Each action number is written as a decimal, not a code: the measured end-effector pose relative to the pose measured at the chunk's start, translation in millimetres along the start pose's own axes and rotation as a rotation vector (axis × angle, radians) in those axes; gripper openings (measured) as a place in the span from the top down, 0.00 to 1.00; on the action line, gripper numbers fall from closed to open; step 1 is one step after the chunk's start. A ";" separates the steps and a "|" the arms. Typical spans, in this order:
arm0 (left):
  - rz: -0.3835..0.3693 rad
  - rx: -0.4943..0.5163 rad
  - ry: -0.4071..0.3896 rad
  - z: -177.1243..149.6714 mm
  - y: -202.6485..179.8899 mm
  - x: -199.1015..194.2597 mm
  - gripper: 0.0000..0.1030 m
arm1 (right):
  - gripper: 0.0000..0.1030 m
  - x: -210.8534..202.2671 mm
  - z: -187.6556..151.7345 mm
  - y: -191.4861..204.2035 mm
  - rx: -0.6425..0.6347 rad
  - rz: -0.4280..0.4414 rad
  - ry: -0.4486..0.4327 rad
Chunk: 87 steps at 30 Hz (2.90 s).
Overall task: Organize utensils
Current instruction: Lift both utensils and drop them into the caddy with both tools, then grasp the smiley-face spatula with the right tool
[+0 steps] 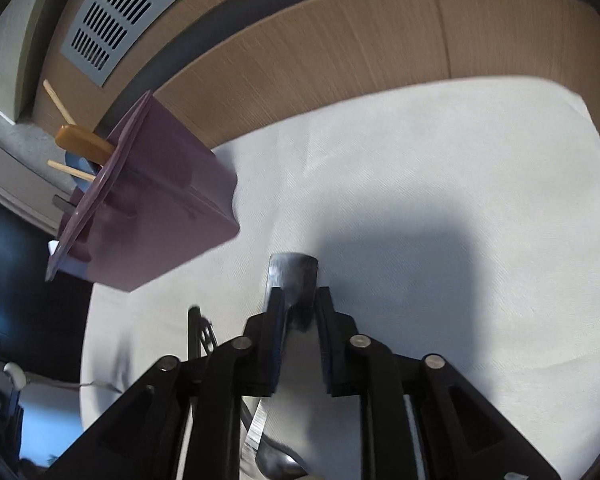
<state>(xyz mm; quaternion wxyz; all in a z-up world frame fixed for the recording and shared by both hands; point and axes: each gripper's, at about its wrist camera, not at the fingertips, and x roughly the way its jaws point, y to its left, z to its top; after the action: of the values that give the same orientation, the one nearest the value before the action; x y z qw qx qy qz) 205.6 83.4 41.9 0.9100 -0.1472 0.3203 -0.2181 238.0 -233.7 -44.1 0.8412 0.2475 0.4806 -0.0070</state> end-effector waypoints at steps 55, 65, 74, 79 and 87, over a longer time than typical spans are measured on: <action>-0.278 -0.125 -0.096 162.3 10.8 50.8 0.78 | 0.71 -106.9 90.7 186.1 -0.576 0.231 -0.685; -0.231 -0.090 -0.082 152.7 13.2 76.0 0.78 | 0.71 -75.5 88.8 183.7 -0.590 0.168 -0.684; -0.207 -0.120 -0.058 140.1 18.7 83.9 0.63 | 0.70 -69.5 81.9 174.9 -0.609 0.214 -0.599; -0.188 -0.118 -0.027 129.6 16.4 74.3 0.52 | 0.70 -70.3 67.3 167.1 -0.636 0.195 -0.536; -0.041 -0.061 -0.026 90.1 2.0 37.1 0.48 | 0.70 -112.7 28.1 143.3 -0.724 0.136 -0.496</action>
<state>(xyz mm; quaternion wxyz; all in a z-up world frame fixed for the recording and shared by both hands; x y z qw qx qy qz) 290.5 78.5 89.5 0.9045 -0.1843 0.3119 -0.2251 235.8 -145.4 117.9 0.9622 -0.0410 0.2182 0.1580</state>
